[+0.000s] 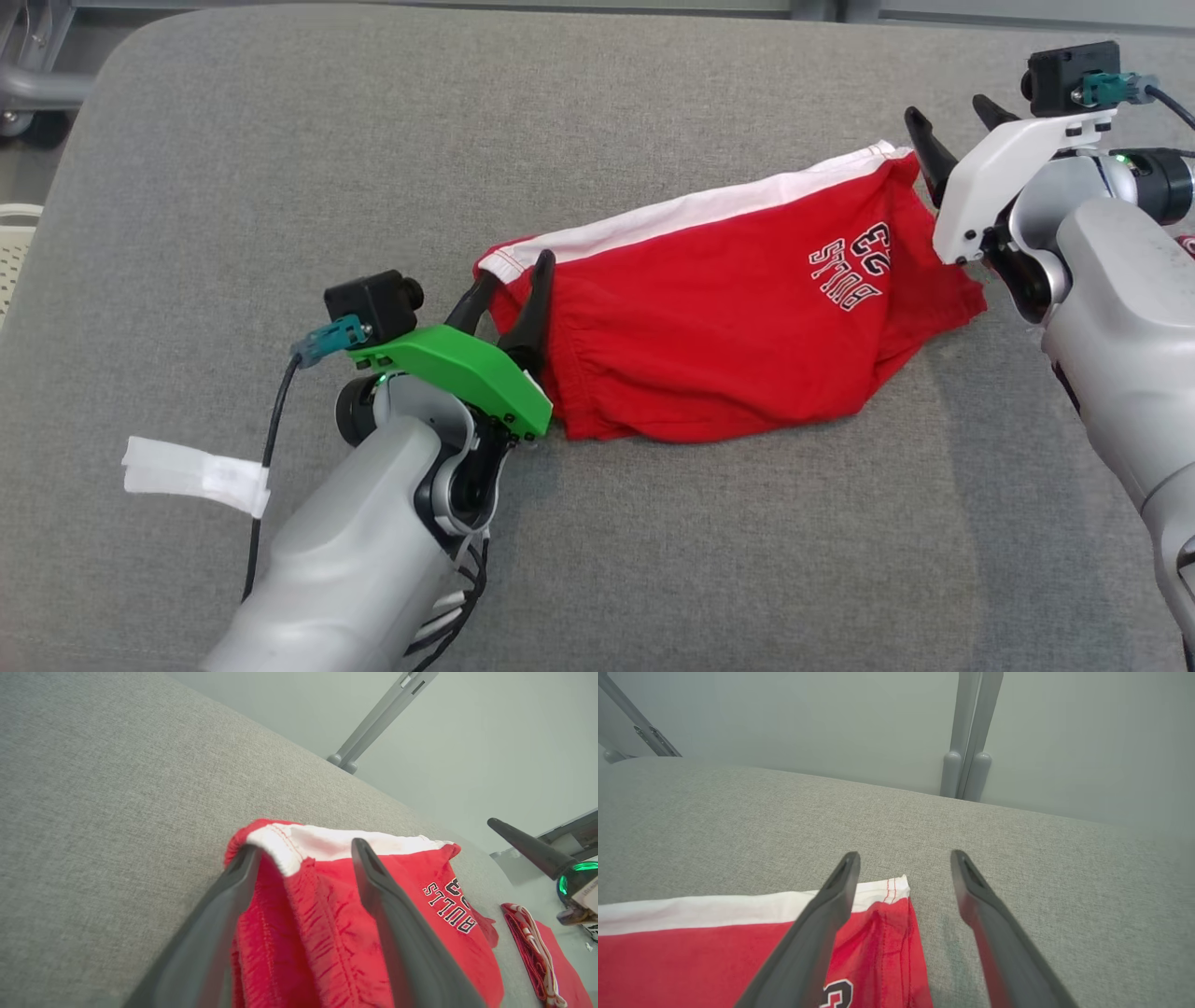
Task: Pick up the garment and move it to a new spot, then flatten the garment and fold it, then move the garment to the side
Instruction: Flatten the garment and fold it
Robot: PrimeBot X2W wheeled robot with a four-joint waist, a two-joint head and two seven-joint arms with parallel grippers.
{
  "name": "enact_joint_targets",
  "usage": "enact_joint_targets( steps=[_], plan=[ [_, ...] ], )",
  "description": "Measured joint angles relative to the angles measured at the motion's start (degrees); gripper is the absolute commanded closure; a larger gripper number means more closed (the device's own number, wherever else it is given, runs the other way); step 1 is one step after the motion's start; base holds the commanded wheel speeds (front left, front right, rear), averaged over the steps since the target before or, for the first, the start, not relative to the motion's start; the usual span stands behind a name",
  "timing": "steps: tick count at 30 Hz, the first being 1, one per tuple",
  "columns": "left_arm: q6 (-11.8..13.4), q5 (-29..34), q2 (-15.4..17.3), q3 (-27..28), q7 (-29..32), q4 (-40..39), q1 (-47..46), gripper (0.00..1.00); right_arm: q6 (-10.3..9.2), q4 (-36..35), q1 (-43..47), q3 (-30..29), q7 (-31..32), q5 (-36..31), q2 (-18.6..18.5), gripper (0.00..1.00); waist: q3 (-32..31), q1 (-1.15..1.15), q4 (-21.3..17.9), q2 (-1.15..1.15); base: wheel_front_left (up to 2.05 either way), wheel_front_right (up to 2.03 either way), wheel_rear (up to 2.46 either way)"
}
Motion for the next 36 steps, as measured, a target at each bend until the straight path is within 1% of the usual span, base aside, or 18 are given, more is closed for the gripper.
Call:
enact_joint_targets(
  steps=[3, 9, 16, 21, 25, 31, 34, 36],
  plan=[
    [1.0, 0.36, 1.57, -0.31, -0.05, -3.3, 2.09, 0.0, 0.0, -1.24, 0.43, 1.02, -0.74, 1.37, -1.01, 0.0, -0.96, 0.0, -0.27, 0.0, 0.0, 0.0, 0.0],
    [4.57, 0.79, 5.35, -1.24, 2.13, -8.39, 5.49, 0.0, 0.0, -3.67, 2.58, 3.47, -1.3, 3.92, -3.02, 0.0, -2.78, 0.0, -1.06, 0.0, 0.0, 0.0, 0.0],
    [7.28, 0.98, 8.86, -0.4, 2.37, -13.51, 6.91, 0.0, 0.0, -6.39, 4.07, 5.42, -2.0, 6.38, -4.35, 0.0, -4.15, 0.0, -2.68, 0.0, 0.0, 0.0, 0.0],
    [8.43, 4.38, 10.98, 1.36, -0.79, -18.71, 8.22, 0.0, 0.0, -7.58, 5.49, 6.22, -2.57, 7.5, -5.46, 0.0, -5.48, 0.0, -3.37, 0.0, 0.0, 0.0, 0.0],
    [10.25, 7.49, 12.61, 3.08, -1.68, -22.8, 10.55, 0.0, 0.0, -7.32, 7.23, 6.64, -1.81, 8.36, -5.98, 0.0, -6.69, 0.0, -3.56, 0.0, 0.0, 0.0, 0.0],
    [12.54, 10.87, 13.94, 6.43, -1.94, -29.13, 15.08, 0.0, 0.0, -6.31, 8.75, 7.08, 0.81, 10.37, -6.32, 0.0, -7.12, 0.0, -2.6, 0.0, 0.0, 0.0, 0.0],
    [13.33, 12.06, 13.66, 8.86, -1.97, -32.38, 17.75, 0.0, 0.0, -5.35, 9.26, 7.14, 2.45, 11.39, -6.17, 0.0, -6.58, 0.0, -1.7, 0.0, 0.0, 0.0, 0.0],
    [13.51, 13.12, 12.88, 10.0, -2.01, -34.11, 19.52, 0.0, 0.0, -4.39, 9.25, 7.17, 2.97, 11.63, -6.2, 0.0, -6.01, 0.0, -1.06, 0.0, 0.0, 0.0, 0.0]
  ],
)
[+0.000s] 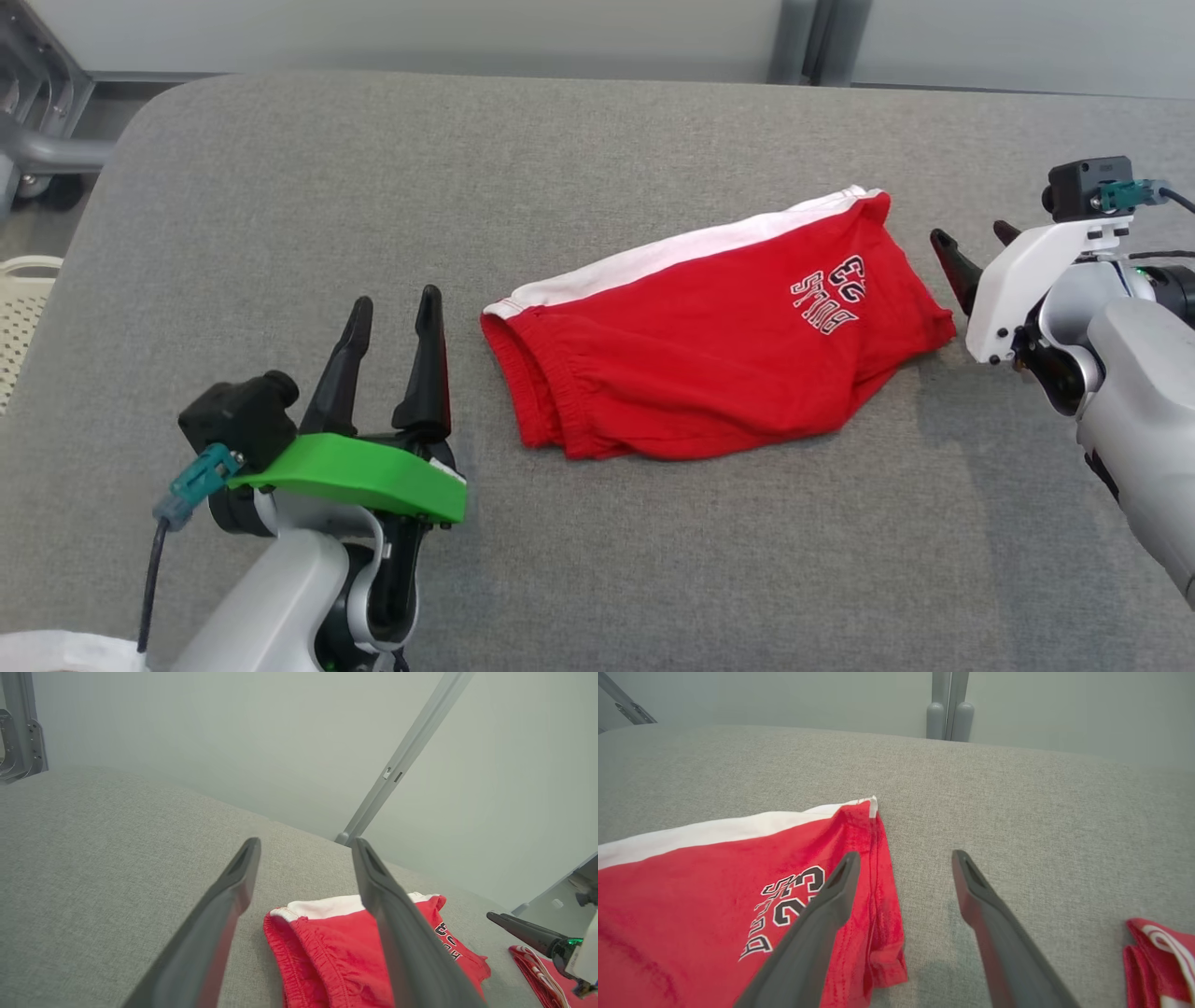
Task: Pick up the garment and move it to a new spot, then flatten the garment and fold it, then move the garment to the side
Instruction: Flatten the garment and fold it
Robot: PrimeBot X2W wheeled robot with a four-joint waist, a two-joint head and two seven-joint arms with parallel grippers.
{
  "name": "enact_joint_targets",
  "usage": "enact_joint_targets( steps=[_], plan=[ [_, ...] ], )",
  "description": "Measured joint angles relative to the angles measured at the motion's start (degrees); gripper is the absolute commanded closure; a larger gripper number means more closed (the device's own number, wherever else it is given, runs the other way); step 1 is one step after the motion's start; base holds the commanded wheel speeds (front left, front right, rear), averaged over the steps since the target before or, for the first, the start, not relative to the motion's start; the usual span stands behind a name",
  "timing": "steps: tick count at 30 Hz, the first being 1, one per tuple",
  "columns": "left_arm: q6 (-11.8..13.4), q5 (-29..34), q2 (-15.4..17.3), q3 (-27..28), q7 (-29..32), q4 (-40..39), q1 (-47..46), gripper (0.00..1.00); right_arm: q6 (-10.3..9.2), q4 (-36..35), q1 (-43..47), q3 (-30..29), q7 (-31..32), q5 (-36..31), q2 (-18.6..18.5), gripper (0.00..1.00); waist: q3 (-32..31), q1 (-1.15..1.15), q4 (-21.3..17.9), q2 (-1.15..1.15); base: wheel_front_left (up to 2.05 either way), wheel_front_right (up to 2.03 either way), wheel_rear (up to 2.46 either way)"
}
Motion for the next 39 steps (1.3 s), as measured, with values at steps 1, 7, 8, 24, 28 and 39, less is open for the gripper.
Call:
enact_joint_targets(
  steps=[1, 7, 8, 24, 28, 39],
  plan=[
    [0.01, 0.43, -0.51, 0.38, 0.0, -0.63, 0.71, 0.0, 0.0, 0.57, -0.03, 0.0, 0.46, 0.07, 0.05, 0.0, 0.31, 0.0, 0.36, 0.0, 0.0, 0.0, 0.0],
    [-0.37, 2.15, -2.68, 2.08, -0.01, -3.27, 2.82, 0.0, 0.0, 3.46, -0.82, 0.54, 1.74, 0.55, 1.05, 0.0, 2.19, 0.0, 2.97, 0.0, 0.0, 0.0, 0.0],
    [-0.63, 2.44, -2.88, 2.24, -0.01, -3.44, 2.99, 0.0, 0.0, 3.9, -1.08, 0.7, 1.9, 0.55, 1.11, 0.0, 2.46, 0.0, 3.48, 0.0, 0.0, 0.0, 0.0],
    [-2.29, 4.91, -4.5, 4.77, -0.01, -4.41, 4.47, 0.0, 0.01, 14.97, -3.96, 0.68, 1.56, -0.23, 1.85, 0.0, 4.68, 0.0, 8.44, 0.0, 0.0, 0.0, 0.0],
    [-2.32, 4.91, -4.55, 4.98, -0.01, -4.32, 4.73, 0.0, 0.01, 15.61, -3.98, 0.85, 2.3, -0.15, 2.4, 0.18, 4.41, 0.0, 8.14, 0.0, 0.0, 0.0, 0.0],
    [-2.35, 4.83, -4.44, 5.17, 0.01, -3.98, 4.83, 0.0, 0.05, 14.33, -3.79, 2.14, 2.37, 0.85, 3.81, 1.0, 3.67, 0.0, 6.78, 0.0, 0.0, 0.0, 0.0]
  ],
)
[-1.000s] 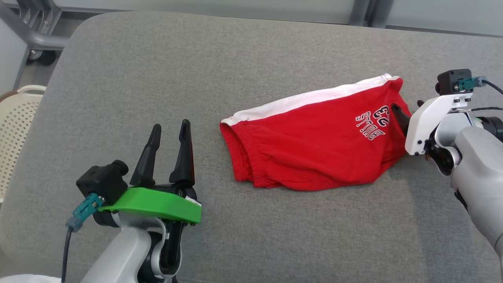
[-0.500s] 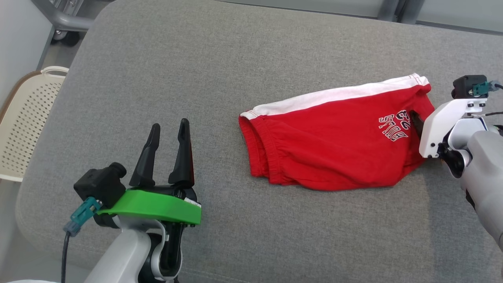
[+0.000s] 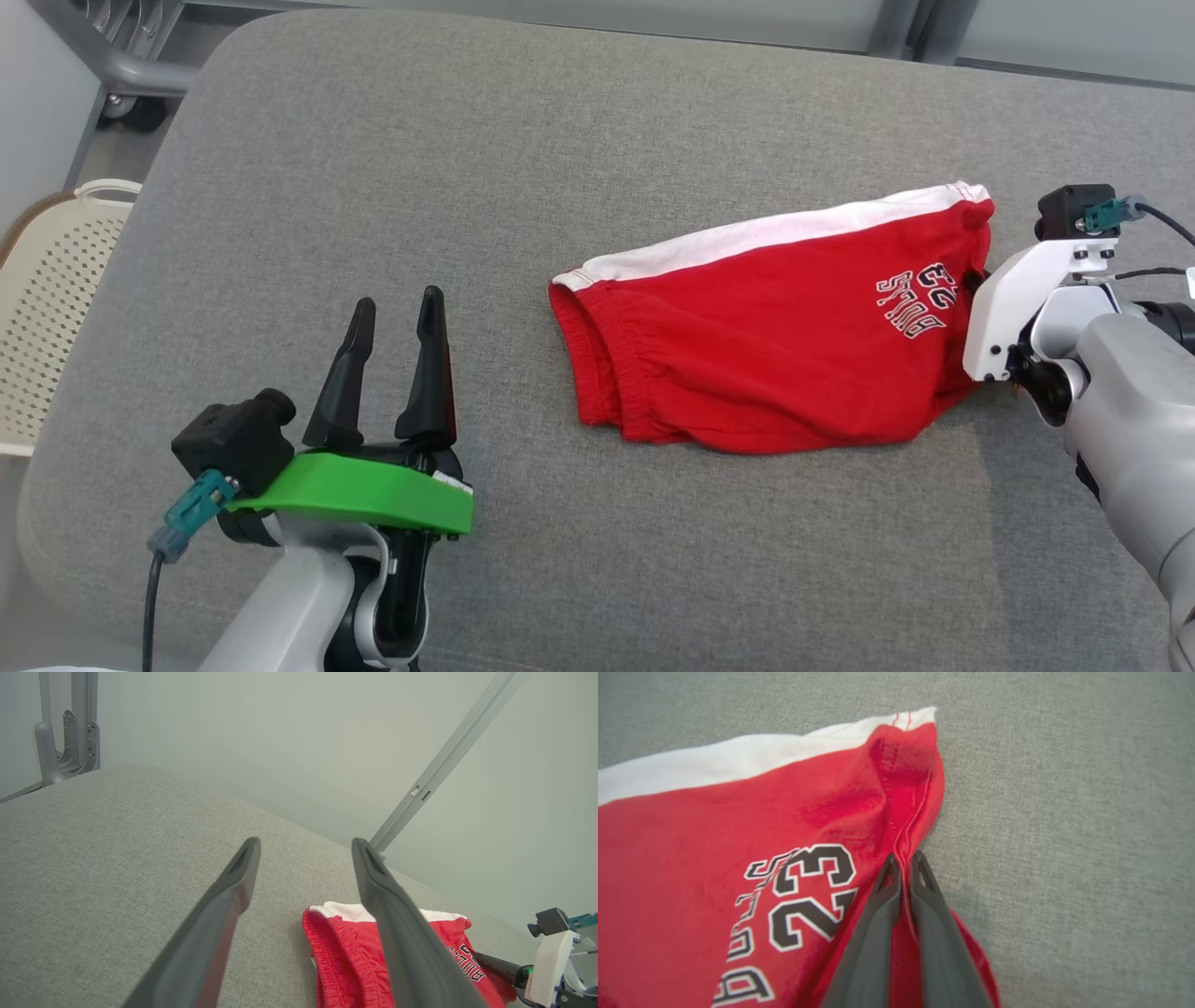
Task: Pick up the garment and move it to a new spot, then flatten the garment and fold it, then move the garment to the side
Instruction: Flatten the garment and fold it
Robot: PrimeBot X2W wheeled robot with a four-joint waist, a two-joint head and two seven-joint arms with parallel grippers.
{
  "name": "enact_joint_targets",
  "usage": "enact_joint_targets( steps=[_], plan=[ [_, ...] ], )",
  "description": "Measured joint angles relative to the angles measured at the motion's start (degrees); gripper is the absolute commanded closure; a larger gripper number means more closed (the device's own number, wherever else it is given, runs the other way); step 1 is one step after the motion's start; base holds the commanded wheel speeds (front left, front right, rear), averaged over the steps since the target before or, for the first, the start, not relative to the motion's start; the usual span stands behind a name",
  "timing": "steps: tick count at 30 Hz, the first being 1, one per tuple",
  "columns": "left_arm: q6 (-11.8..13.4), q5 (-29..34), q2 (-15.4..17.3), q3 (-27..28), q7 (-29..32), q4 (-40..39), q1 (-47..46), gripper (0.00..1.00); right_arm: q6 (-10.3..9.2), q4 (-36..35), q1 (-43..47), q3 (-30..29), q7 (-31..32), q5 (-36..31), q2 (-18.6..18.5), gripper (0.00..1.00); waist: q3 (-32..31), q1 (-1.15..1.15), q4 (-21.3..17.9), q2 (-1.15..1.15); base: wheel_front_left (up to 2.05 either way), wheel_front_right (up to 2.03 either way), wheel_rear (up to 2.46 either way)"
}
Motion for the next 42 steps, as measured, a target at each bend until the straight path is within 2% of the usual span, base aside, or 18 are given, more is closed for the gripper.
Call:
enact_joint_targets(
  steps=[10, 18, 27, 36, 42],
  plan=[
    [0.04, -0.19, 0.14, 0.11, 0.07, -0.19, 1.1, 0.0, -0.01, -3.71, 1.07, -2.02, -1.78, 5.08, -0.02, 1.0, -1.6, 0.0, -2.26, 0.0, 0.0, 0.0, 0.0],
    [0.14, 0.76, 1.41, 0.01, 0.07, -1.58, 1.55, 0.0, -0.01, -11.12, 7.83, -2.49, -4.12, 8.65, -2.11, 1.0, -3.58, 0.0, -5.55, 0.0, 0.0, 0.0, 0.0],
    [2.36, 4.71, 3.42, -1.93, 0.34, -2.12, 2.85, 0.0, -0.01, -17.7, 17.02, -5.3, -9.78, 11.17, -2.02, 1.0, -5.88, 0.0, -10.0, 0.0, 0.0, 0.0, 0.0],
    [3.03, 5.12, 3.04, -3.1, 0.4, -2.57, 4.66, 0.0, -0.01, -19.05, 20.77, -9.37, -12.11, 11.12, -2.03, 1.0, -7.78, 0.0, -13.15, 0.0, 0.0, 0.0, 0.0],
    [3.03, 5.1, 2.68, -3.48, 0.58, -2.6, 4.66, 0.0, -0.01, -18.31, 19.81, -11.28, -11.45, 9.65, -1.8, 1.0, -7.58, 0.0, -13.3, 0.0, 0.0, 0.0, 0.0]
  ],
)
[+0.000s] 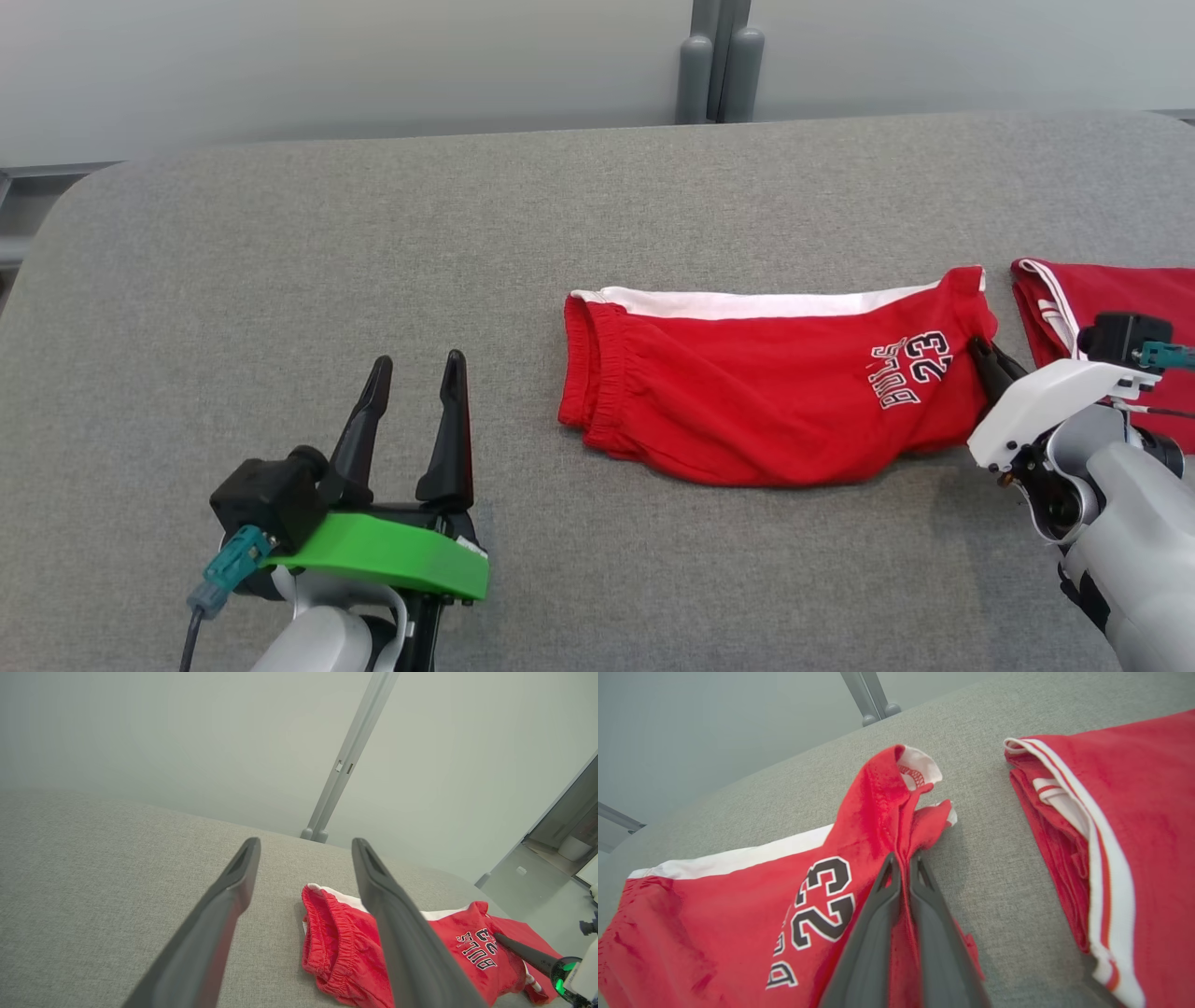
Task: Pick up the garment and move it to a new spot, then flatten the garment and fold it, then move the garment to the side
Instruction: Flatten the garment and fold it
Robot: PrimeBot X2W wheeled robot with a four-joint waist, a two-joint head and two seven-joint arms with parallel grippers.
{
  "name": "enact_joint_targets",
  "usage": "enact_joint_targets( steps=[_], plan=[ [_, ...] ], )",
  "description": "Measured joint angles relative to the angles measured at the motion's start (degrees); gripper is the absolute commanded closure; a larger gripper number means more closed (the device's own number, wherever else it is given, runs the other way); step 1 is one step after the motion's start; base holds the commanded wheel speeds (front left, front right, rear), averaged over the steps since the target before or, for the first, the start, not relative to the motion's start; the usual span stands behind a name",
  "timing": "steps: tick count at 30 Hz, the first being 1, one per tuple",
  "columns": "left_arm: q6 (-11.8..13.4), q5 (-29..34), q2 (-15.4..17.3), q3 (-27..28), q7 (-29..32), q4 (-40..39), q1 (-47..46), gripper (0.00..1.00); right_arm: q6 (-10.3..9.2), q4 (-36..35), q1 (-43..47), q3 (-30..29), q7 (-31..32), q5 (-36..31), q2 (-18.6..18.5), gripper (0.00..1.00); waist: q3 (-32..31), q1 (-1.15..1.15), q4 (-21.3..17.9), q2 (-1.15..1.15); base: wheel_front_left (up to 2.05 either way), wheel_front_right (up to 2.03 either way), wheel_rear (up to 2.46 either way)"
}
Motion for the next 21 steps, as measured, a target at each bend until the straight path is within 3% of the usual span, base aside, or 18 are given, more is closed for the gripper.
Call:
enact_joint_targets(
  steps=[9, 21],
  plan=[
    [-0.22, -0.57, -0.33, -0.11, 0.19, 0.53, -0.02, 0.0, -0.02, 1.04, -0.88, -2.11, 0.89, -1.47, 1.0, 1.0, 0.37, 0.0, 1.04, 0.0, 0.0, 0.0, 0.0],
    [-0.37, -1.08, -0.6, 0.07, 0.16, 0.47, 0.04, 0.0, -0.05, -13.28, 1.77, -1.85, 4.16, -3.8, 3.31, 1.0, -1.09, 0.0, 1.22, 0.0, 0.0, 0.0, 0.0]
  ],
)
